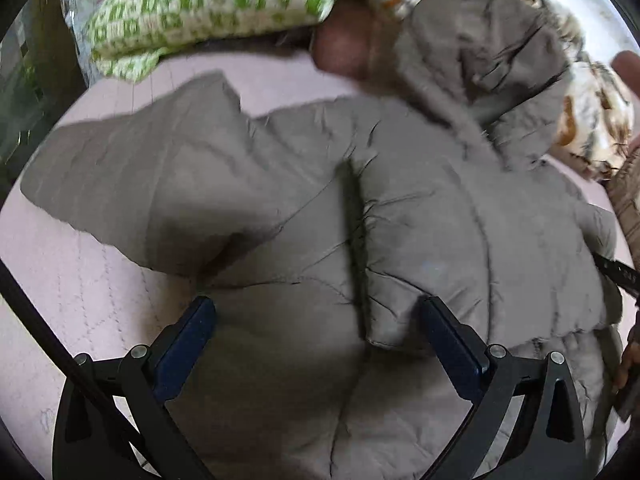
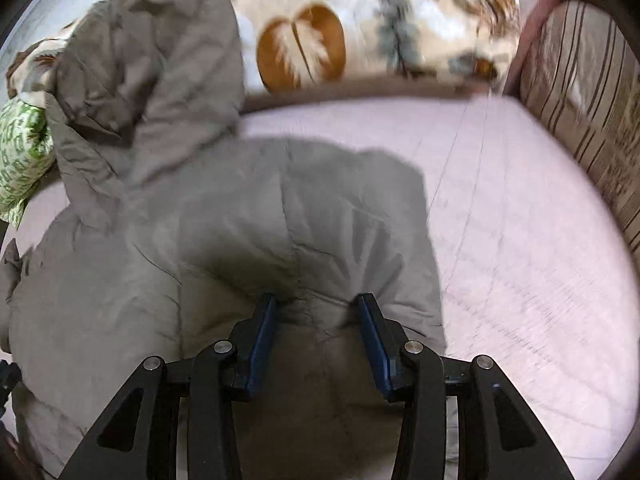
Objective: Fold large clothes
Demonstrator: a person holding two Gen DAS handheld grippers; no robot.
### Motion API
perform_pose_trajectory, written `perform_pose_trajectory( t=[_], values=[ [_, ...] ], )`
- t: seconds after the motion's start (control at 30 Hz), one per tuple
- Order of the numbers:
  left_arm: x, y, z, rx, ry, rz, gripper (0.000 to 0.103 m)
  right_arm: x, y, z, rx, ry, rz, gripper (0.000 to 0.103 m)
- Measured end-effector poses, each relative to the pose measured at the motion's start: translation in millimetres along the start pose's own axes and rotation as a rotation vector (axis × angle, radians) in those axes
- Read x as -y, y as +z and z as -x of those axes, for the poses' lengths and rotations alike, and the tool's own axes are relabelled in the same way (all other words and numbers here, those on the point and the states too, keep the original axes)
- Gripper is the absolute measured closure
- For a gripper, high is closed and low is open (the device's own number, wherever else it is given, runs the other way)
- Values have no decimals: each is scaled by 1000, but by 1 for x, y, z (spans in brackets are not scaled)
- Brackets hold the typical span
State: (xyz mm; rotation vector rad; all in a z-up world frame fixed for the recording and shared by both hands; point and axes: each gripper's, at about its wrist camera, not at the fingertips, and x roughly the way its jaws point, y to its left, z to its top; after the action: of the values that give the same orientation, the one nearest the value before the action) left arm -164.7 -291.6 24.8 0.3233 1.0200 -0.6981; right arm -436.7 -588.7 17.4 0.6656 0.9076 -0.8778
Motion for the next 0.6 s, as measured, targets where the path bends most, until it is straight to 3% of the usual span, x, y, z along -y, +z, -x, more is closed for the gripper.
perform_pose_trajectory(
  t=[0.13, 0.23, 0.37, 0.53, 0.6],
  values=[
    [1, 3, 3, -1, 7, -10, 1, -1, 1, -2, -26, -19, 41, 56],
    [-7, 6, 24, 50, -31, 13, 1, -13, 1, 35, 67, -35, 59, 56],
    [-27, 9, 48, 117, -70, 72, 1, -60, -14, 67, 118, 110, 154, 56],
    [-55, 12, 57, 133, -56, 134, 1, -135, -40, 66, 71, 269, 286, 56],
    [-66, 12, 57, 129, -53, 156, 1, -168, -54, 58, 55, 277, 355, 56]
  ],
)
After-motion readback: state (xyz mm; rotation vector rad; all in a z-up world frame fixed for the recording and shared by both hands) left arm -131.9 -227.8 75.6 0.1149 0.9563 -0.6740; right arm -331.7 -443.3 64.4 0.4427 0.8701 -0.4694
